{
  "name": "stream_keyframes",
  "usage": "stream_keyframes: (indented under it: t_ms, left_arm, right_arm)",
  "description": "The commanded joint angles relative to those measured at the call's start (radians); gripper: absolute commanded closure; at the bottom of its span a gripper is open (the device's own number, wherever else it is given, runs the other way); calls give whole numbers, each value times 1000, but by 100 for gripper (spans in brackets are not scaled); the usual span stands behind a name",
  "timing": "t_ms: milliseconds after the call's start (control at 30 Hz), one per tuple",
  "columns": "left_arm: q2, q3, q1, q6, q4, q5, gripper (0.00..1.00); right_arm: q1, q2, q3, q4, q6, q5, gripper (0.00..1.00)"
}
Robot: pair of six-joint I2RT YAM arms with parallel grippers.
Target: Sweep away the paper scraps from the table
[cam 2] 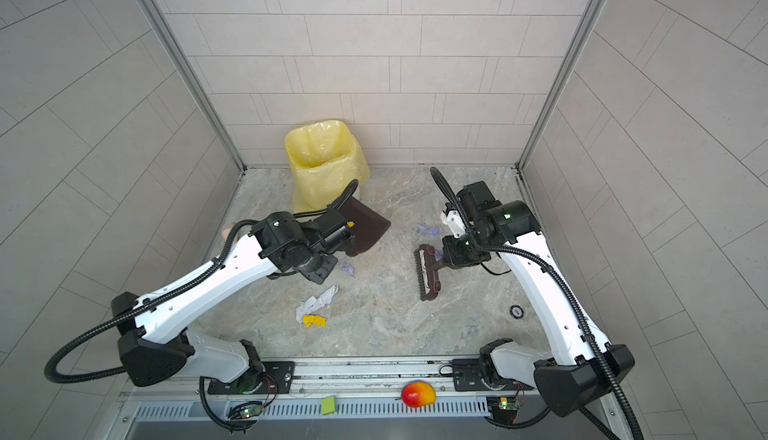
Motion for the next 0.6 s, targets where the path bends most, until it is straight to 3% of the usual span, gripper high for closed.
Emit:
stream_keyframes:
  t_ms: [0,567]
  left_arm:
    - [-48,68,44,-32,-70,-76,100]
    - [-68,180,395,69,-148,-115,100]
  right_arm:
    - [-6,-6,29,8,-29,-28,100]
    - [-13,-16,20,5,-46,-60,100]
